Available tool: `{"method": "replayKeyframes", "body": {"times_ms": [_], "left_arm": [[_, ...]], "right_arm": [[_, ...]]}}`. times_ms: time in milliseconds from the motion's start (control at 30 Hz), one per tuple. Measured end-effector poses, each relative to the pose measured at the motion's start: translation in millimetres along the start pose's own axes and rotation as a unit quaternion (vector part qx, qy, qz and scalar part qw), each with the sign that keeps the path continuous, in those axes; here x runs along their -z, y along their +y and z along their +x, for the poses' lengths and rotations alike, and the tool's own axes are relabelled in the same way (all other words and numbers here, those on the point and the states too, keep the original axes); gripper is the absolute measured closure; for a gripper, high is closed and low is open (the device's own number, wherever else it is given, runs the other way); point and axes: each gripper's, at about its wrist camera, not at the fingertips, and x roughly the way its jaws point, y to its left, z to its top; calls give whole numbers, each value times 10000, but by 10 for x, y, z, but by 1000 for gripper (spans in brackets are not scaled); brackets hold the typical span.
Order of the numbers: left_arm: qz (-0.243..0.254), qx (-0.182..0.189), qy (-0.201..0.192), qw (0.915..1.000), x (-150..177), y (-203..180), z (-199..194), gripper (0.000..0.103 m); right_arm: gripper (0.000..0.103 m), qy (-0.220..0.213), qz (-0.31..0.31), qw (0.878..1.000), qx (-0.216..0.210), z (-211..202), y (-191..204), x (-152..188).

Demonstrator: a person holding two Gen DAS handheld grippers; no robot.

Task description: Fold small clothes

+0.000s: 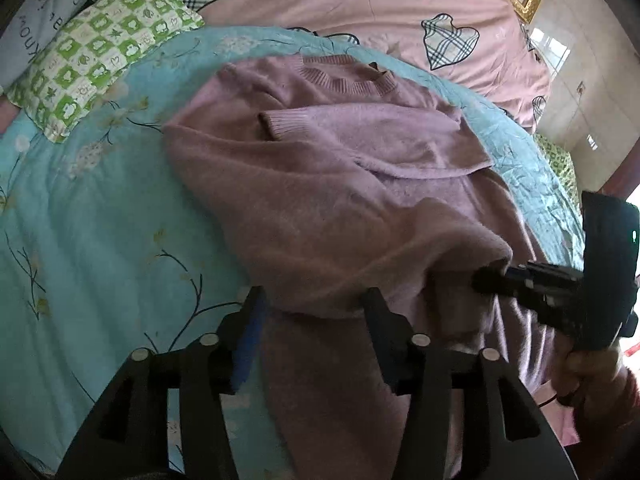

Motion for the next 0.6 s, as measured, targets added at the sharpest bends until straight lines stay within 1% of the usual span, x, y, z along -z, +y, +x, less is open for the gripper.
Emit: {"method": "replayKeyframes", "body": {"times_ms": [33, 67, 133, 200, 233, 333, 433, 500, 533, 600], "left_arm": [[12, -30, 0, 10000, 7, -1, 14, 43], [24, -101, -17, 9999, 17, 0, 36, 40], [75, -189, -29, 9998, 31, -11, 76, 39], [29, -184, -8, 9998, 16, -6, 124, 38], [50, -145, -8, 9999, -11, -31, 155, 38], [136, -201, -97, 9997, -100, -121, 223, 37], [91, -256, -126, 9996, -198, -173, 328, 37], [-124, -441, -155, 9988, -312, -137, 437, 37], [-260, -537, -152, 9981, -369, -102, 487, 37], [-554, -611, -252, 9963, -504, -20, 571, 37]], "right_arm": [[95, 5, -14, 10000, 52, -8, 0, -3], [95, -23, -40, 9999, 144, -13, -2, -26], [95, -167, -79, 9995, 244, -65, -26, -131], [96, -364, -168, 9985, 366, -161, -35, -266], [96, -462, -219, 9978, 414, -204, -39, -369], [96, -877, -462, 9932, 613, -409, 7, -778], [96, -1504, -768, 9828, 750, -747, 121, -1226], [96, -1906, -874, 9746, 790, -969, 164, -1487], [96, -2020, -909, 9718, 809, -1029, 169, -1580], [96, -2233, -904, 9666, 881, -1076, 150, -1688]]}}
